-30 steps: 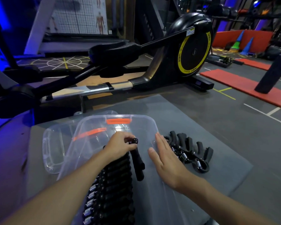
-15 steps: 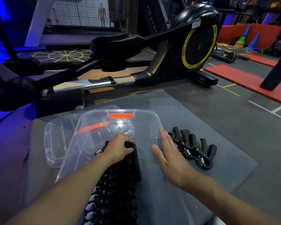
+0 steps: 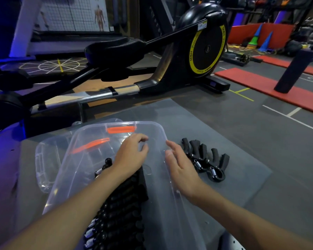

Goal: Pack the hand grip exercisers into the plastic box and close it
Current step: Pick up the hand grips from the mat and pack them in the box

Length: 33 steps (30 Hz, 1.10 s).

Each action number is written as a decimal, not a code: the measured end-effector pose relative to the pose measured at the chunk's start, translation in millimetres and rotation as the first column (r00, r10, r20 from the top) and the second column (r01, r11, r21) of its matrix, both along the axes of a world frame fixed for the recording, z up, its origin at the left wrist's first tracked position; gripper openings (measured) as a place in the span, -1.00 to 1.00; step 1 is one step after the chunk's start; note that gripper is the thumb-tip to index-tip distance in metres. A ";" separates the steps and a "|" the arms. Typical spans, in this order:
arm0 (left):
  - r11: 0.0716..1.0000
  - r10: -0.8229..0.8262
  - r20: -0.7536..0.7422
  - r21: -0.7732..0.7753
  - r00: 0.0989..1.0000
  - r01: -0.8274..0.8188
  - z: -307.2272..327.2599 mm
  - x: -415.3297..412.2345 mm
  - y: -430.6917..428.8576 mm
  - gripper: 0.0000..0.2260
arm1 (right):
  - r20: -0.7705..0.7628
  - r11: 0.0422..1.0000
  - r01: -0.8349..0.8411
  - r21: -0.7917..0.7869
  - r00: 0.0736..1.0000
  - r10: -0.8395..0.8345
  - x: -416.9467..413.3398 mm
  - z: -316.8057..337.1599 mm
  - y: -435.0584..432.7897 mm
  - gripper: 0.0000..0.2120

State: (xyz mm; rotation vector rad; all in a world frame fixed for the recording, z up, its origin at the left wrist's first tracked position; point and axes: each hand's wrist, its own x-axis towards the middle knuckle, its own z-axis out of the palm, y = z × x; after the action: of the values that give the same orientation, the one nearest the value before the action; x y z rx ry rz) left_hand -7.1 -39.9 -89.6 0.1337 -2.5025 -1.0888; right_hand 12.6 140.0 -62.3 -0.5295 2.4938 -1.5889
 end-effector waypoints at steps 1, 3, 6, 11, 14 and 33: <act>1.000 -0.028 -0.063 0.001 0.998 0.029 11.5 -0.6 12.4 -0.81 | 0.003 0.993 0.091 -0.080 0.996 -0.091 -4.1 -3.2 3.6 -0.65; 0.992 -0.122 -0.132 -0.023 0.984 0.120 33.7 0.5 39.6 -0.83 | 0.014 0.961 0.247 -0.122 0.969 -0.248 -17.2 -12.9 16.1 -0.80; 0.961 -0.255 -0.070 -0.128 0.964 0.245 51.0 -6.4 80.9 -0.79 | 0.076 0.928 0.372 0.029 0.925 -0.373 -47.0 -46.0 52.1 -0.86; 0.885 -0.242 0.191 -0.358 0.951 0.297 37.5 -21.7 111.6 -0.69 | 0.085 0.763 0.477 0.436 0.823 -0.562 -84.7 -104.5 118.9 -0.57; 0.830 -0.212 0.153 -0.493 0.965 0.260 25.1 -17.8 109.6 -0.69 | 0.107 0.713 0.504 0.488 0.776 -0.622 -96.1 -120.1 139.9 -0.46; 0.821 -0.229 0.168 -0.497 0.959 0.283 21.5 -23.3 108.7 -0.70 | 0.033 0.718 0.662 0.215 0.730 -0.683 -105.7 -133.1 157.8 -0.61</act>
State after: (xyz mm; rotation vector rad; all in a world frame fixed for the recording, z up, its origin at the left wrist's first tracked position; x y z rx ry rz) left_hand -30.3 68.8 -68.1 -0.3225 -2.8687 -0.4604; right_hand -93.1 297.8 -195.4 0.5704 2.8755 -1.4589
